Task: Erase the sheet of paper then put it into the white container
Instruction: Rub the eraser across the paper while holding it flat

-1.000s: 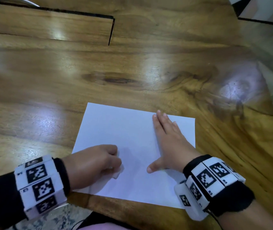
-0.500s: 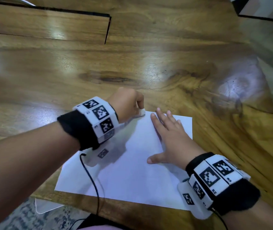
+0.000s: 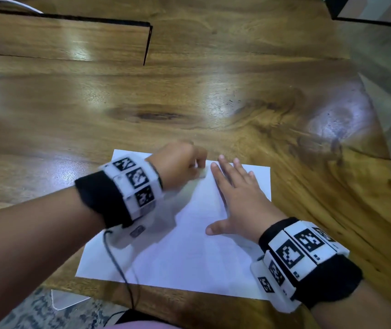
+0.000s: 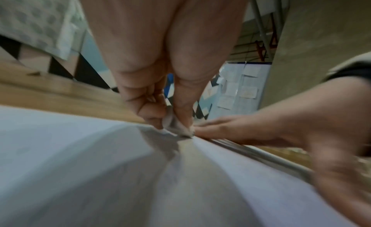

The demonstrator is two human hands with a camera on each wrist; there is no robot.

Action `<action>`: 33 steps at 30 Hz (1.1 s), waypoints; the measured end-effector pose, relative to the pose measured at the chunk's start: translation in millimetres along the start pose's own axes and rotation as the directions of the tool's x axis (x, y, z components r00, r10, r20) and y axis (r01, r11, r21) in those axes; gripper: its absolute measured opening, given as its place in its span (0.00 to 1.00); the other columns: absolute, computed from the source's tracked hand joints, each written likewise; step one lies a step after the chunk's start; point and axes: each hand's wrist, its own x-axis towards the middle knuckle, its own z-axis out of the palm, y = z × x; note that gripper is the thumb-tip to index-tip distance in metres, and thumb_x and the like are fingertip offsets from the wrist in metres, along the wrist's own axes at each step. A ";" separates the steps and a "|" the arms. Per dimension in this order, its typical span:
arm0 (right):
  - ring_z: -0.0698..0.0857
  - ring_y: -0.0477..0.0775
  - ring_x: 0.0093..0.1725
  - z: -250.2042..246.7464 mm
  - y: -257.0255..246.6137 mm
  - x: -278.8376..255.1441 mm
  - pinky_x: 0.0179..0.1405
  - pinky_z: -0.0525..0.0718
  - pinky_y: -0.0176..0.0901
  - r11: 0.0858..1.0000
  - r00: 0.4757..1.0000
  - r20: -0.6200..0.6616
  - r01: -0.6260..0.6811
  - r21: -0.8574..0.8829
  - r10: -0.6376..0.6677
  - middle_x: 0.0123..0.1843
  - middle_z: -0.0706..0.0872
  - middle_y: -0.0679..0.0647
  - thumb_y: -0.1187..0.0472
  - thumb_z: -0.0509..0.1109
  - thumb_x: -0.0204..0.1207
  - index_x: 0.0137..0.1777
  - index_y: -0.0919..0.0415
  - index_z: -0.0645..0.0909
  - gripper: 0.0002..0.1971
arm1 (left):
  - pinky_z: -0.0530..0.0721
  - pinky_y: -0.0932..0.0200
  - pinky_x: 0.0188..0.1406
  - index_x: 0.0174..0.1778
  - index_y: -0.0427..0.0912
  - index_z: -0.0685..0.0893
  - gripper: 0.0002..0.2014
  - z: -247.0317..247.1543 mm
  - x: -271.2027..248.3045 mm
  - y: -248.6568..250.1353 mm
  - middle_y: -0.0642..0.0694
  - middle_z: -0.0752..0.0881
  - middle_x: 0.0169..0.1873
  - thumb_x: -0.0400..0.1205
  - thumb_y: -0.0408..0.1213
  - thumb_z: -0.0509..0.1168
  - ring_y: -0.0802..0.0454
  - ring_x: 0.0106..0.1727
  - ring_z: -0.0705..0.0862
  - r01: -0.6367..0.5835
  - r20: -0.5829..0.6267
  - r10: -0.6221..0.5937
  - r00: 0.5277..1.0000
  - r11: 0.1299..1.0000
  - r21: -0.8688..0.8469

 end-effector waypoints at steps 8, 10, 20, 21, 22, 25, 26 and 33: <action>0.26 0.53 0.81 0.1 -0.1 -0.7 0.79 0.32 0.50 1.000 1.000 -0.009 0.001 0.013 -0.001 0.82 0.24 0.46 0.36 0.76 0.63 0.81 0.52 0.28 0.64 | 0.61 0.61 0.33 0.40 0.42 0.81 0.03 12.4 -16.4 7.6 0.49 0.75 0.34 0.75 0.38 0.67 0.50 0.38 0.74 -0.004 0.109 0.002 0.994 1.000 0.015; 0.26 0.52 0.81 -0.3 -0.4 -0.9 0.79 0.32 0.50 1.000 1.000 -0.006 0.001 0.010 -0.001 0.81 0.24 0.46 0.36 0.75 0.63 0.81 0.53 0.27 0.64 | 0.64 0.62 0.35 0.45 0.41 0.83 0.05 6.3 -9.2 8.7 0.49 0.76 0.35 0.75 0.36 0.67 0.51 0.39 0.74 0.021 0.115 -0.022 0.993 1.000 0.013; 0.25 0.52 0.80 -0.3 -0.2 -1.5 0.79 0.32 0.49 1.000 1.000 0.001 0.001 0.023 -0.001 0.81 0.23 0.46 0.37 0.76 0.64 0.81 0.53 0.28 0.64 | 0.60 0.66 0.32 0.30 0.43 0.80 0.06 18.6 -47.6 3.9 0.51 0.71 0.28 0.74 0.34 0.67 0.50 0.34 0.72 -0.146 0.136 0.151 0.979 0.988 -0.049; 0.25 0.52 0.80 -0.3 -0.3 -1.6 0.79 0.31 0.49 1.000 1.000 0.004 0.000 0.027 0.000 0.81 0.23 0.46 0.37 0.76 0.64 0.81 0.52 0.28 0.64 | 0.62 0.66 0.34 0.31 0.43 0.81 0.06 17.8 -51.3 1.7 0.52 0.73 0.28 0.74 0.36 0.68 0.51 0.34 0.73 -0.142 0.186 0.148 0.971 0.989 -0.042; 0.25 0.51 0.80 -0.6 -0.4 -1.7 0.79 0.31 0.49 1.000 1.000 0.006 -0.001 0.028 0.001 0.81 0.23 0.46 0.37 0.76 0.64 0.81 0.52 0.28 0.64 | 0.64 0.66 0.35 0.33 0.43 0.83 0.05 14.7 -48.8 -0.4 0.50 0.76 0.30 0.74 0.37 0.68 0.51 0.35 0.74 -0.132 0.218 0.133 0.967 0.991 -0.018; 0.25 0.52 0.80 -0.9 -0.3 -1.5 0.79 0.31 0.49 1.000 1.000 0.011 -0.003 0.017 0.003 0.81 0.23 0.46 0.36 0.75 0.64 0.81 0.53 0.27 0.64 | 0.70 0.60 0.37 0.39 0.40 0.84 0.04 -0.4 -17.8 -3.1 0.46 0.78 0.33 0.74 0.37 0.68 0.45 0.38 0.78 -0.046 0.103 0.044 0.994 0.999 0.017; 0.25 0.52 0.80 -1.0 -0.3 -1.5 0.79 0.31 0.50 1.000 1.000 0.011 -0.005 0.014 0.005 0.81 0.23 0.46 0.36 0.75 0.64 0.81 0.53 0.27 0.64 | 0.72 0.59 0.38 0.42 0.39 0.84 0.06 -4.1 -6.6 -3.6 0.47 0.78 0.34 0.74 0.37 0.69 0.44 0.38 0.78 -0.013 0.030 0.013 0.999 1.000 0.018; 0.25 0.52 0.80 0.2 -0.1 -0.8 0.78 0.31 0.49 1.000 1.000 0.015 -0.007 0.018 0.007 0.81 0.23 0.46 0.35 0.75 0.63 0.81 0.52 0.27 0.64 | 0.62 0.66 0.29 0.29 0.44 0.78 0.09 21.6 -55.7 -5.5 0.50 0.72 0.30 0.76 0.38 0.66 0.52 0.29 0.72 -0.127 0.038 0.130 0.991 0.990 -0.066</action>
